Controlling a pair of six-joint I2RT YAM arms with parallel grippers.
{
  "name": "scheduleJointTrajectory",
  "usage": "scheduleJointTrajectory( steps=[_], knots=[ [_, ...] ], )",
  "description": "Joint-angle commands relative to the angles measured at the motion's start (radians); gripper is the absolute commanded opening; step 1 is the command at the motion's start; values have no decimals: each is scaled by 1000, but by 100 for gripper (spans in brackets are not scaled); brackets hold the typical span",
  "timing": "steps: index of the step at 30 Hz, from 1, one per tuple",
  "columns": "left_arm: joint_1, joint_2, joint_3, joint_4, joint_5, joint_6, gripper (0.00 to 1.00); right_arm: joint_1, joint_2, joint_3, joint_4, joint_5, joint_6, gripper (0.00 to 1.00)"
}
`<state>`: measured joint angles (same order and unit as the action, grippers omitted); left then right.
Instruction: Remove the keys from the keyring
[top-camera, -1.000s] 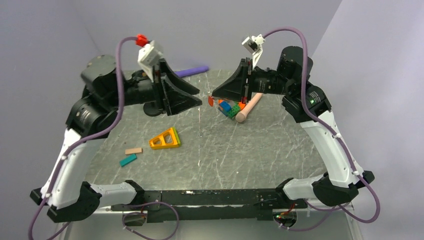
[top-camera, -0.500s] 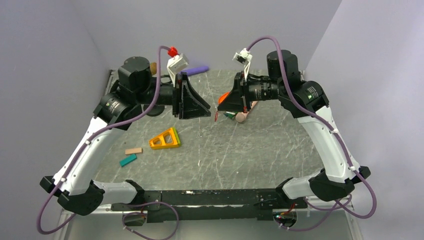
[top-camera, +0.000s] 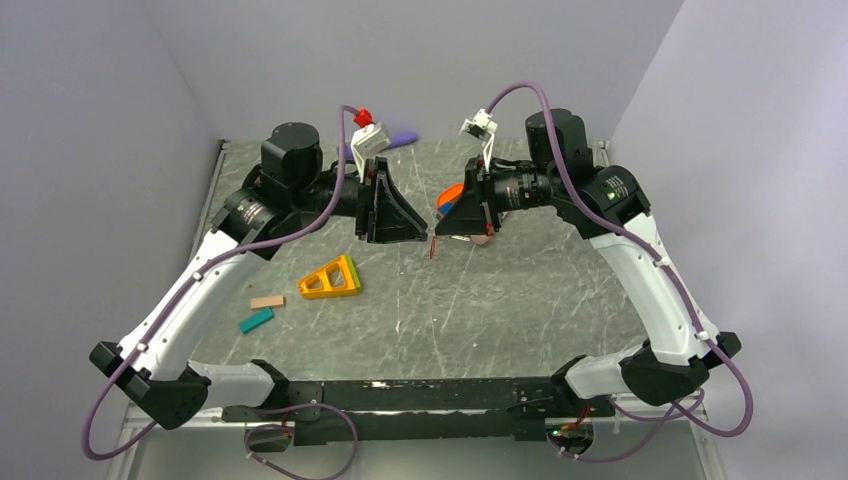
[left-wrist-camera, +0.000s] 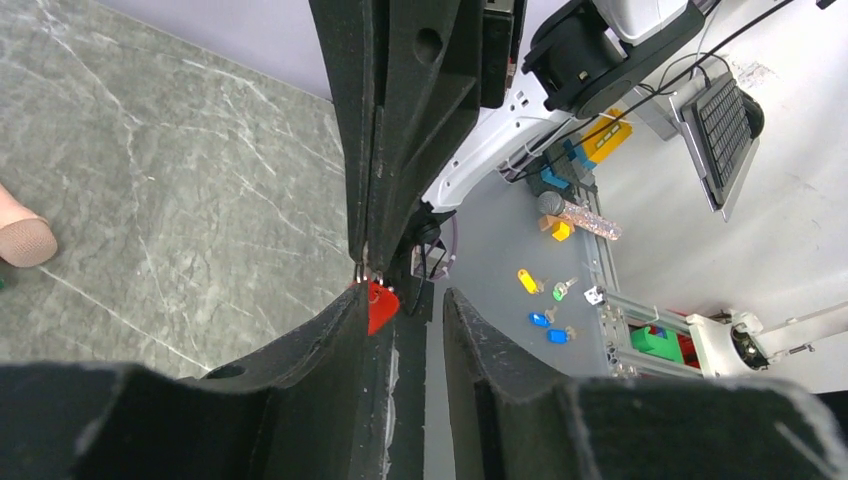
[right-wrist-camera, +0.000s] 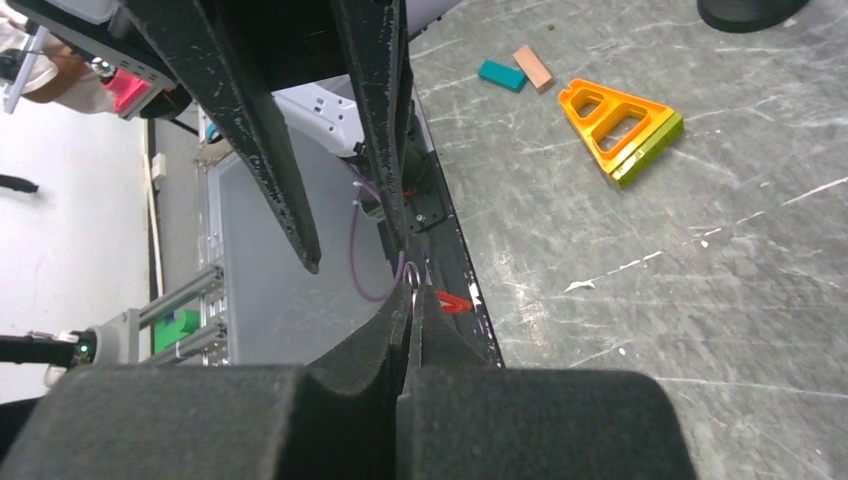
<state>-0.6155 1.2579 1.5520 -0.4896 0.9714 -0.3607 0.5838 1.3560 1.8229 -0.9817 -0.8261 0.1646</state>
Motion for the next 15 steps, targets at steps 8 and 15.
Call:
scheduleJointTrajectory(
  steps=[8,15],
  knots=[
    [4,23,-17,85,32,-7,35,-2,11,20,58,-82,12,0],
    [5,38,-15,102,46,-22,19,-3,7,15,93,-86,34,0]
  ],
)
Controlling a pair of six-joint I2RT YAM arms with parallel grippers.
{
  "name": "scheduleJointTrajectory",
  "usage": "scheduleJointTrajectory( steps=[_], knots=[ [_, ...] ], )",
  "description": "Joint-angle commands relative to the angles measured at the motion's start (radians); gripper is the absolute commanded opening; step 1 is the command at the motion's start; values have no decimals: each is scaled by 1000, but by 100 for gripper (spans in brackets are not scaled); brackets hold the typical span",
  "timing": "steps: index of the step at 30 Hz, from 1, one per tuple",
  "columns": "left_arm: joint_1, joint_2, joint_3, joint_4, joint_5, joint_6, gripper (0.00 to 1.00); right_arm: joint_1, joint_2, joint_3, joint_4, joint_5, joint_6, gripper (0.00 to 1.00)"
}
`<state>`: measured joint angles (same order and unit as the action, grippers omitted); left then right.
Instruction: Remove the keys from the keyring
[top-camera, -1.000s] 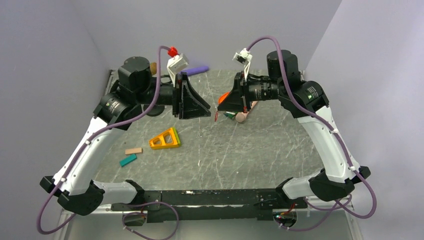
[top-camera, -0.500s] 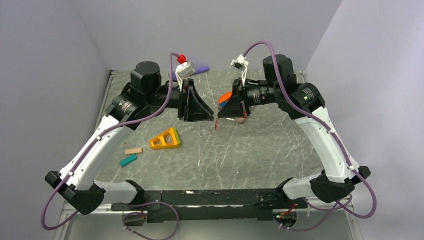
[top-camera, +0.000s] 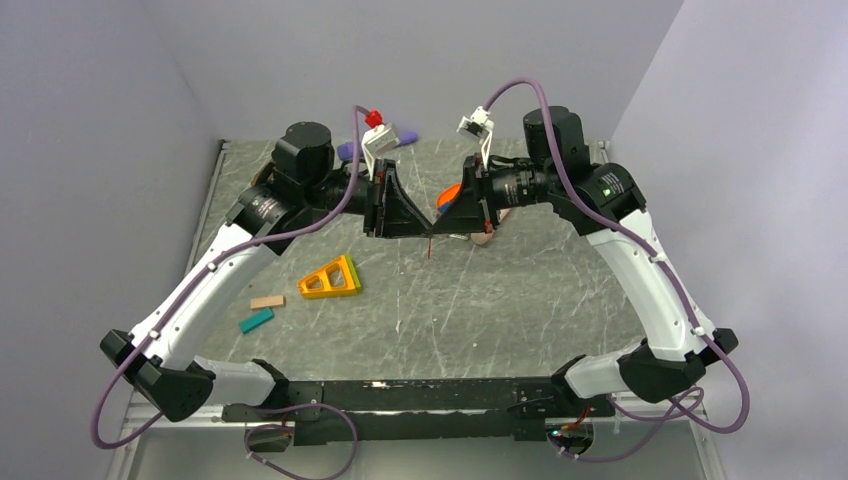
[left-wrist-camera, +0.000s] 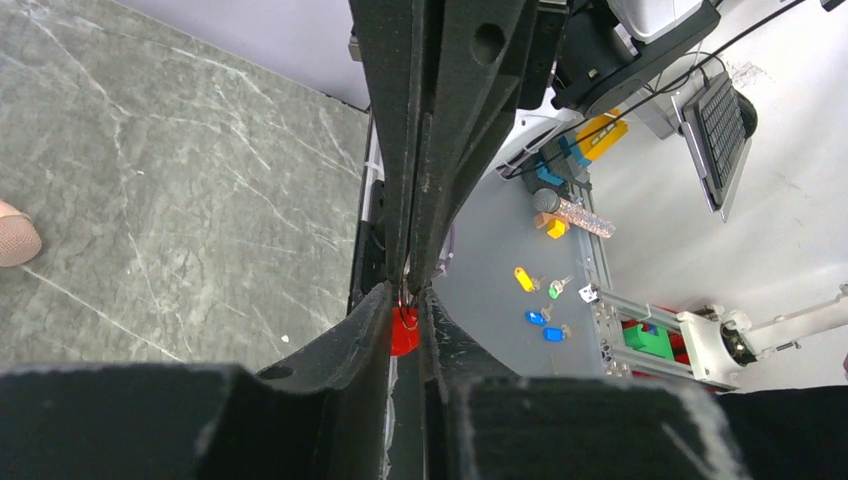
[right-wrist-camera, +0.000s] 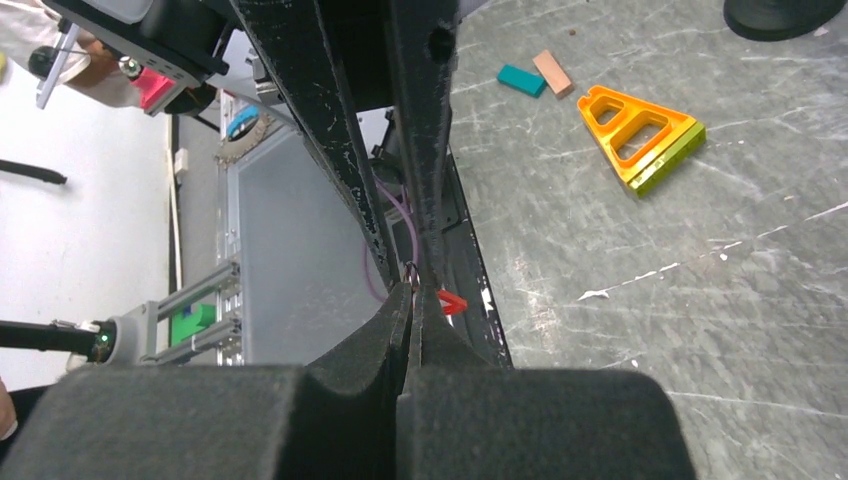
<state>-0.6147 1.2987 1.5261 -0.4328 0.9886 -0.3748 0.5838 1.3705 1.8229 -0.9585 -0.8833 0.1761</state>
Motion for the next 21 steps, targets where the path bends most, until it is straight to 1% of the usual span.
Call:
scheduleJointTrajectory(
  steps=[1,5,10,14,16,19,21],
  knots=[
    [4,-4,11,47,25,-10,16,-3,-8,15,75,-27,25,0],
    [2,-15,0,44,18,-18,0,-1,-22,-5,112,-28,47,0],
    [3,-49,-38,78,5,-58,0,-2,-33,-33,183,-41,95,0],
    [3,-81,-79,113,-77,-116,0,-2,-60,-83,282,-29,145,0],
    [1,-89,-78,105,-126,-149,0,-1,-77,-111,331,-24,177,0],
    [1,-87,-63,87,-151,-172,0,-1,-89,-139,391,-31,225,0],
    [1,-95,-67,104,-163,-186,0,-1,-98,-161,433,-27,259,0]
  ],
)
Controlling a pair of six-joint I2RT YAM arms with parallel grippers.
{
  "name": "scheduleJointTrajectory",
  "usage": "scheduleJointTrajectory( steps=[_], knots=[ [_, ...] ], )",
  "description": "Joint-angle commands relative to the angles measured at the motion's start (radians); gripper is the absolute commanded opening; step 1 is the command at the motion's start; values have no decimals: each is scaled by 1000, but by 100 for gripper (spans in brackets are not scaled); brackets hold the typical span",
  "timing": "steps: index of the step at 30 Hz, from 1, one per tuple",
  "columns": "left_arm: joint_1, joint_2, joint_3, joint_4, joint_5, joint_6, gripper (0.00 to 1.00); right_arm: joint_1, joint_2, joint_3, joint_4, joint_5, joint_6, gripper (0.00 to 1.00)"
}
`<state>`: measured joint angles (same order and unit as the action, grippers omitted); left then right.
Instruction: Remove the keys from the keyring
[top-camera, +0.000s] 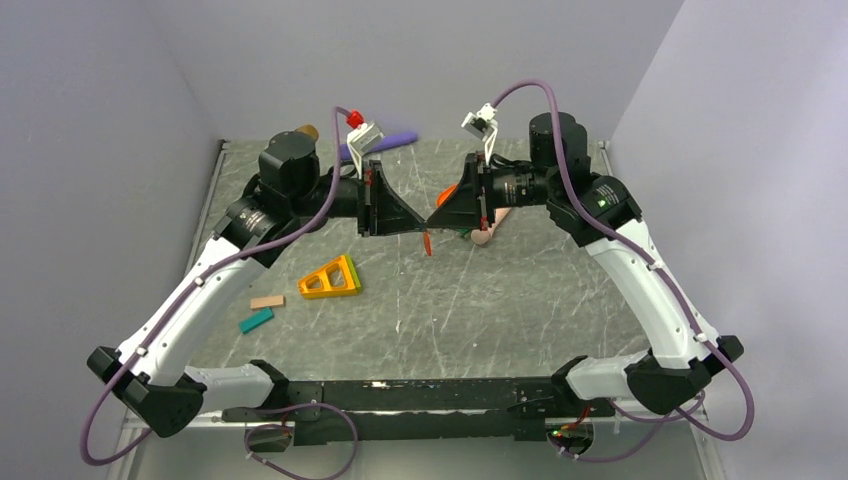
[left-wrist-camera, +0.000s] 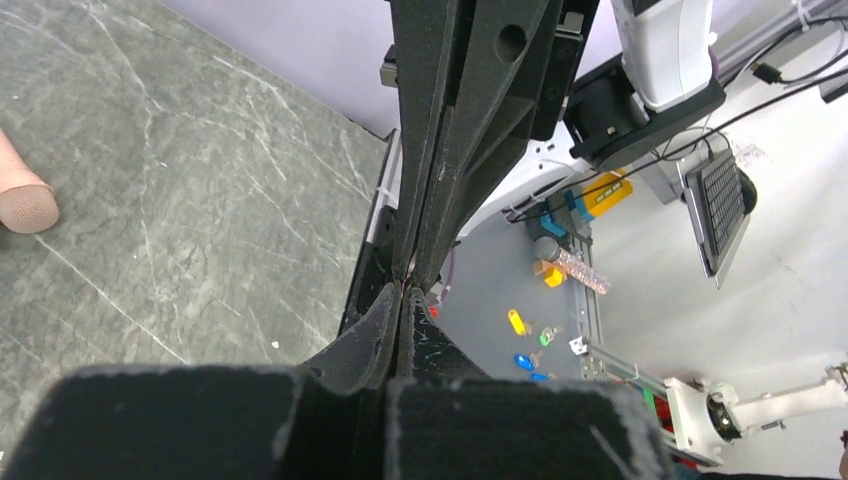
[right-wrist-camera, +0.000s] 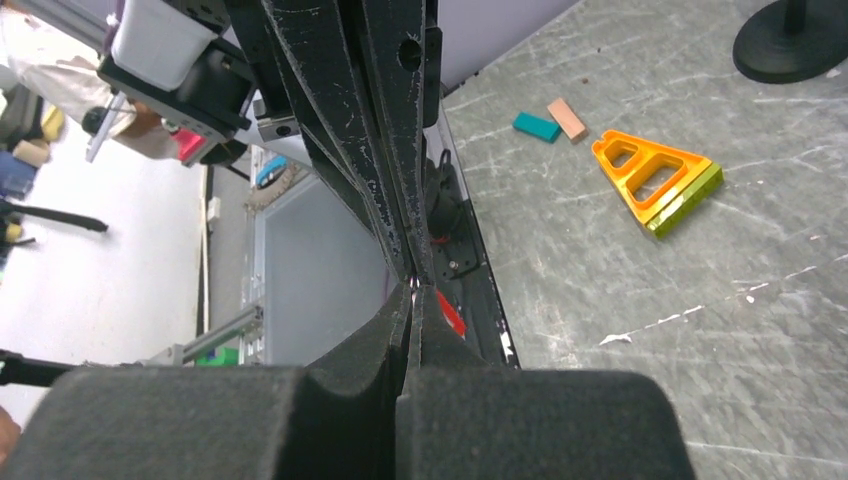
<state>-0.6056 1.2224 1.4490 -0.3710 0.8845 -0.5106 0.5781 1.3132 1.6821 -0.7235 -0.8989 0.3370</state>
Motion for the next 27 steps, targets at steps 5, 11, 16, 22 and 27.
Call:
scheduleJointTrajectory(
  steps=[5,11,16,22,27],
  knots=[
    [-7,-70,-49,188,-72,-120,0,5,-91,-102,350,35,188,0],
    [-9,-104,-51,258,-144,-165,0,6,-141,-197,566,117,312,0],
    [-9,-117,-17,256,-209,-158,0,8,-145,-214,683,151,369,0],
    [-19,-125,12,242,-300,-150,0,14,-128,-228,838,162,461,0],
    [-28,-128,31,252,-387,-166,0,28,-103,-226,905,170,493,0]
  ],
)
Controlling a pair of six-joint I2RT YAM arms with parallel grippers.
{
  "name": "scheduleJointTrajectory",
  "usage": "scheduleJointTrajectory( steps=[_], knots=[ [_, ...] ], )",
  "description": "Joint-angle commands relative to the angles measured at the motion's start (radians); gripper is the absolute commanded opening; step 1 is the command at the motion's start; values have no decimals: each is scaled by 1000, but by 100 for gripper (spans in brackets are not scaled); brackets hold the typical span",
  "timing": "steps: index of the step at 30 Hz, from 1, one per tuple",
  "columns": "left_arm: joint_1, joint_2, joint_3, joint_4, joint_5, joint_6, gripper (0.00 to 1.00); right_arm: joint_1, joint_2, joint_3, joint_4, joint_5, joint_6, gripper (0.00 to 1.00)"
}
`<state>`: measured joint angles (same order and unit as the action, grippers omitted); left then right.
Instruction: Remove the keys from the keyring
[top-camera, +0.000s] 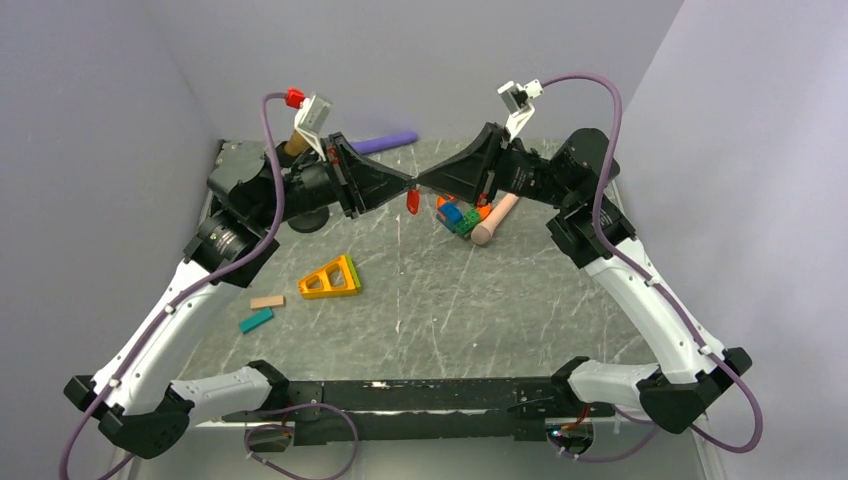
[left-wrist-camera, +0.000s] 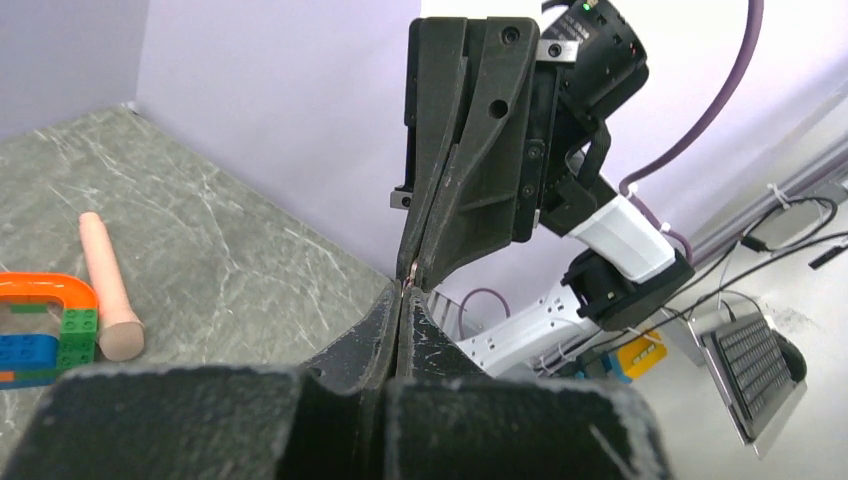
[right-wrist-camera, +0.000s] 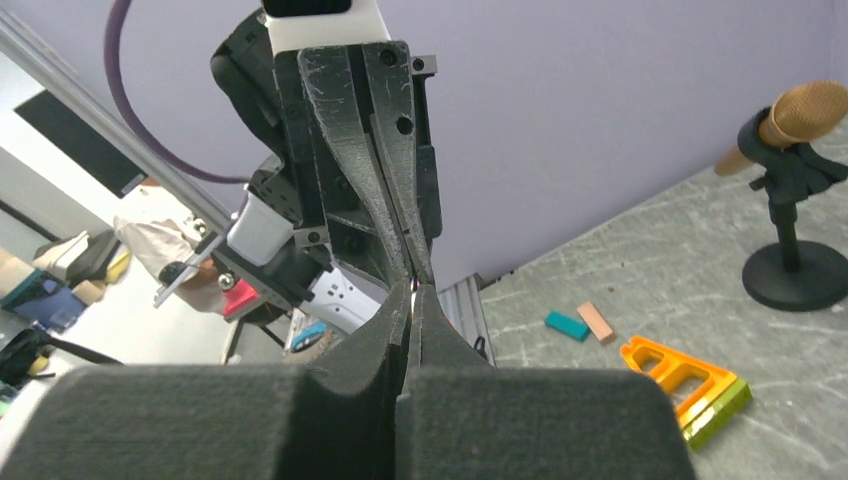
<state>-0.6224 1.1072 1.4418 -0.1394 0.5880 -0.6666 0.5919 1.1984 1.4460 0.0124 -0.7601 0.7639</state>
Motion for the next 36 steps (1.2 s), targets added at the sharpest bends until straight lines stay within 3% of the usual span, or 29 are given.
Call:
scheduleJointTrajectory(
  steps=[1,16,26,29,33,36],
  knots=[
    [-15,-13,41,24,-102,-16,0,20,17,13,175,34,67,0],
    [-90,-12,40,78,-311,-50,0,48,63,60,203,46,67,0],
    [-96,-31,-5,132,-290,-58,2,48,47,57,168,45,40,0],
    [-97,-39,-15,132,-277,-49,16,48,38,51,157,47,32,0],
    [-97,-48,-1,92,-254,-11,52,48,22,44,121,48,8,0],
    [-96,-59,32,9,-254,54,72,48,8,45,66,54,-28,0]
  ],
)
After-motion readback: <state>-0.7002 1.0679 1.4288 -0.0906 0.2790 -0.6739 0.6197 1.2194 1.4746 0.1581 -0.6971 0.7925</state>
